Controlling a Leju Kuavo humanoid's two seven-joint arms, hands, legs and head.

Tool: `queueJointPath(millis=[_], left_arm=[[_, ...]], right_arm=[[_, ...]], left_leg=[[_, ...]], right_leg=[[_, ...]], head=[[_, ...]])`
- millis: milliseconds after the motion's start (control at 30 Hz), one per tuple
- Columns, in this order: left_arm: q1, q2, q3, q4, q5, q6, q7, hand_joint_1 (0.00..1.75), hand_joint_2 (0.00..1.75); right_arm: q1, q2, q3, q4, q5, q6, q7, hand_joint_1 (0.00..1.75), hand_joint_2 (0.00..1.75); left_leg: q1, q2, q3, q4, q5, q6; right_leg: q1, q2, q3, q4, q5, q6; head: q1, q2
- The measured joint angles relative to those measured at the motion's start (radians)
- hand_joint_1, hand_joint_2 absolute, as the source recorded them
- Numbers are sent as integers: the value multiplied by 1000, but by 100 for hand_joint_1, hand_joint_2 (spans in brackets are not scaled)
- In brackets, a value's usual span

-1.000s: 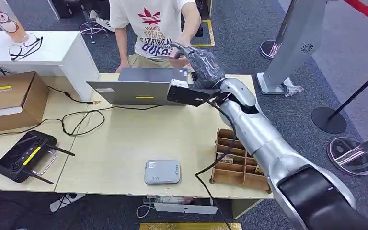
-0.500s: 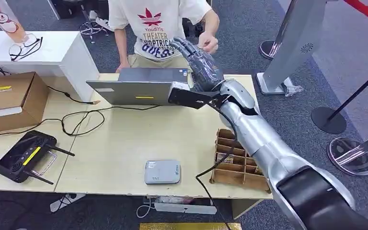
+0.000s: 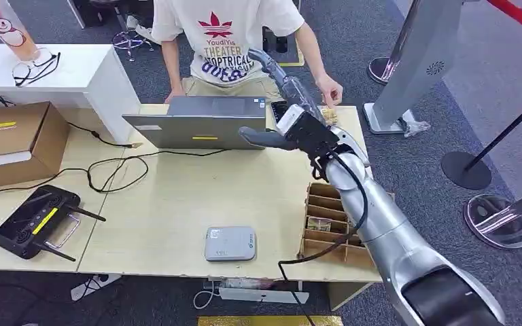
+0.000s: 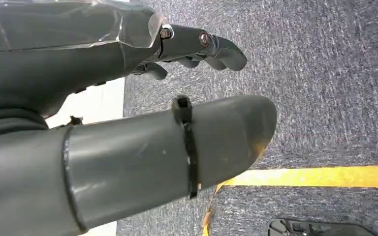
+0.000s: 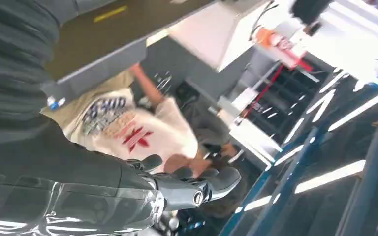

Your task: Pass the card to the sensor for recognition and then transmit it.

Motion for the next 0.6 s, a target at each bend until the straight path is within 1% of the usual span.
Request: queueJointPath(millis=[133,233,433,600], left_arm=[[11,2,0,0,10,3,-9,0,0],[20,4,0,0,11,9,-14,0,0],[29,7,1,0,20,16,-16,0,0],[41,7,3,0,35,24,-24,0,0]], right_arm=[[50,-5,-23,-56,-112,65,8,0,0],[99,-14,-42,-98,-186,93,10,0,0],[198,-34,-72,-169,-256,104,10,0,0],[311,-44,-98,-233,-275,96,6,0,0]], left_leg=[[0,0,0,0,0,0],[0,0,0,0,0,0],[0,0,0,0,0,0],[0,0,0,0,-1,0]], right_leg=[[0,0,0,0,0,0],[0,0,0,0,0,0],[0,0,0,0,0,0],[0,0,0,0,-1,0]], head=[[0,0],[0,0],[0,0],[0,0]])
